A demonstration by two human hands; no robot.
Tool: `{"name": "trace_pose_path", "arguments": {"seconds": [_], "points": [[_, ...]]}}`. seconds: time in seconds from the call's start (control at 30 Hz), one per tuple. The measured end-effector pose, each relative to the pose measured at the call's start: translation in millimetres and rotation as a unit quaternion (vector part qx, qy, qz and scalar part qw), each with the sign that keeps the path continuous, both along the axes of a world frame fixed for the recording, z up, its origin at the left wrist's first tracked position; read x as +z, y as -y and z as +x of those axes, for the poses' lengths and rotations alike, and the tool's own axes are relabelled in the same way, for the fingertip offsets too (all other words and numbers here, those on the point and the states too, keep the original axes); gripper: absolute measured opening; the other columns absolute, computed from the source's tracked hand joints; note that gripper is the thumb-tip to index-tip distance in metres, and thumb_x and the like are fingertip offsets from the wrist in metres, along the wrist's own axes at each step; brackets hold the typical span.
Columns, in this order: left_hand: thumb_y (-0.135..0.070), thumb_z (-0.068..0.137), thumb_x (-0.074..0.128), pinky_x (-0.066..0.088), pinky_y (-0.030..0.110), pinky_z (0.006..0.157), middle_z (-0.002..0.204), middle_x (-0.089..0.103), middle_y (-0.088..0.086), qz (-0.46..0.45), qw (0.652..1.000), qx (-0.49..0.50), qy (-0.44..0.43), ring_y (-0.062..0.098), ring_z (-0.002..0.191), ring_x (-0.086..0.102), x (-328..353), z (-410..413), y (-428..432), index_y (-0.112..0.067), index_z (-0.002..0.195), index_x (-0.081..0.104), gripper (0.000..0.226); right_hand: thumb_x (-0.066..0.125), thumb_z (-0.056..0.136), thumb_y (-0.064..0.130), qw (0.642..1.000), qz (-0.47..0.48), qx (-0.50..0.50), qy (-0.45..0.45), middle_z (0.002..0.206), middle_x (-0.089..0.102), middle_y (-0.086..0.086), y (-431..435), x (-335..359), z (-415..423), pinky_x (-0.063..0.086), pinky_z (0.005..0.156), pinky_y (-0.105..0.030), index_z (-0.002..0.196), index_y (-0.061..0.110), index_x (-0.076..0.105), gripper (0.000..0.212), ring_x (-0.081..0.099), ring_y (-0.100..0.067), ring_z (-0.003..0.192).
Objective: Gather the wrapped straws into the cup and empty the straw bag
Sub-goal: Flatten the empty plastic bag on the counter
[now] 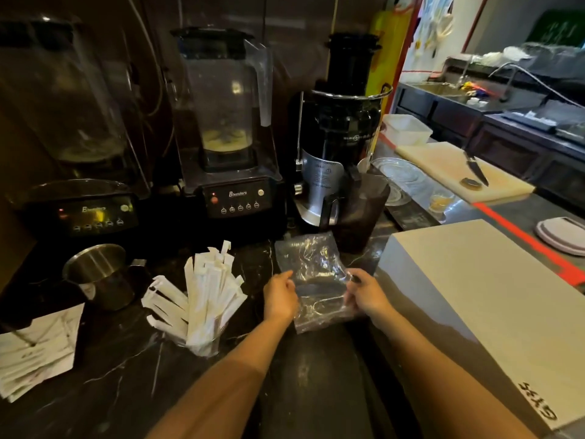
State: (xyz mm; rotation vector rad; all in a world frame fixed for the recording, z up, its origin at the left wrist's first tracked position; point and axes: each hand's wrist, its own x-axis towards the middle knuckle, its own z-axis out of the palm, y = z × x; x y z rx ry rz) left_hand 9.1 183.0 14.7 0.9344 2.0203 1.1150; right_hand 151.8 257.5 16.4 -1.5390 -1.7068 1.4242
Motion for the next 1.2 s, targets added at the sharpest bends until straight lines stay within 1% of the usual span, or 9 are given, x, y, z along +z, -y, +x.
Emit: {"name": "trace_pose_path", "arguments": {"seconds": [0.1,0.17,0.27,0.33,0.47,0.6,0.9,1.03,1.2], "points": [[0.002,0.090,0.037,0.037,0.028,0.097,0.128,0.051,0.023,-0.047,0.996,-0.042,-0.067,0.033,0.117,0.049,-15.0,-6.7,0.8,0.000,0.127,0.046,0.039,0.047,0.088,-0.002,0.998,-0.057,0.032,0.005,0.074,0.058,-0.007,-4.4,-12.0,-1.9,0.050,0.045,-0.020,0.136,0.019,0.031,0.054,0.057,-0.015,0.060],[0.001,0.088,0.040,0.037,0.033,0.096,0.128,0.050,0.026,-0.068,0.989,-0.069,-0.113,0.037,0.117,0.047,-22.4,-11.8,0.0,0.000,0.122,0.051,0.036,0.049,0.086,-0.004,0.997,-0.055,0.045,0.002,0.082,0.059,-0.009,-8.6,-14.5,-5.0,0.052,0.052,-0.021,0.133,0.020,0.031,0.056,0.058,-0.016,0.068],[-0.004,0.088,0.043,0.036,0.034,0.097,0.133,0.040,0.025,-0.104,0.981,-0.097,-0.129,0.037,0.119,0.042,-30.3,-13.6,1.4,-0.005,0.125,0.048,0.037,0.046,0.085,-0.008,0.998,-0.039,0.047,-0.002,0.077,0.055,-0.006,-19.4,-17.5,-14.7,0.046,0.059,-0.024,0.110,0.013,0.043,0.032,0.053,-0.014,0.069],[-0.013,0.089,0.044,0.032,0.037,0.103,0.140,0.030,0.020,-0.145,0.961,-0.096,-0.214,0.034,0.125,0.034,-33.5,-11.6,2.0,-0.013,0.131,0.041,0.042,0.048,0.085,-0.006,0.998,-0.031,0.060,0.012,0.074,0.053,-0.005,-28.1,-19.5,-24.0,0.042,0.057,-0.023,0.084,0.012,0.048,0.017,0.050,-0.012,0.065],[-0.034,0.092,0.034,0.013,0.047,0.113,0.154,0.007,0.014,-0.133,0.908,-0.157,-0.365,0.031,0.141,0.006,-34.2,-4.6,-2.6,-0.021,0.141,0.019,0.053,0.061,0.080,0.004,0.996,0.019,0.056,0.060,0.069,0.052,0.000,-51.7,-25.1,-42.0,0.038,0.059,-0.024,0.064,0.020,0.044,0.028,0.048,-0.012,0.064],[-0.036,0.095,0.023,-0.003,0.045,0.115,0.157,-0.003,0.003,-0.101,0.873,-0.311,-0.361,0.020,0.144,-0.009,-40.0,4.1,-9.0,-0.024,0.144,0.004,0.053,0.061,0.081,0.008,0.999,0.018,0.001,0.041,0.065,0.044,0.000,-75.7,-30.7,-57.3,0.038,0.065,-0.032,0.064,0.022,0.036,0.033,0.045,-0.017,0.064],[-0.042,0.095,0.017,-0.019,0.051,0.109,0.156,-0.011,0.001,-0.112,0.804,-0.452,-0.369,0.020,0.141,-0.020,-63.5,3.4,-6.0,-0.036,0.142,0.007,0.049,0.032,0.078,-0.020,0.994,0.052,0.059,0.078,0.053,0.050,-0.009,-94.7,-40.4,-85.5,0.038,0.036,-0.016,0.057,0.013,0.046,0.042,0.048,-0.004,0.033],[-0.043,0.095,0.015,-0.018,0.054,0.111,0.156,-0.013,0.001,-0.111,0.798,-0.462,-0.369,0.019,0.139,-0.024,-64.0,2.7,-6.1,-0.039,0.141,0.007,0.047,0.037,0.078,-0.017,0.972,0.141,0.119,0.144,0.059,0.054,-0.002,-98.2,-41.9,-87.5,0.041,0.067,-0.023,0.075,0.003,0.062,0.032,0.053,-0.016,0.063],[-0.043,0.095,0.015,-0.021,0.051,0.108,0.155,-0.014,0.001,-0.105,0.801,-0.467,-0.360,0.014,0.128,-0.033,-66.5,3.1,-5.1,-0.039,0.141,0.010,0.047,0.038,0.081,-0.012,0.951,0.205,0.153,0.175,0.080,0.061,-0.015,-95.7,-47.2,-85.7,0.044,0.076,-0.032,0.092,0.002,0.064,0.031,0.057,-0.026,0.080]]}}
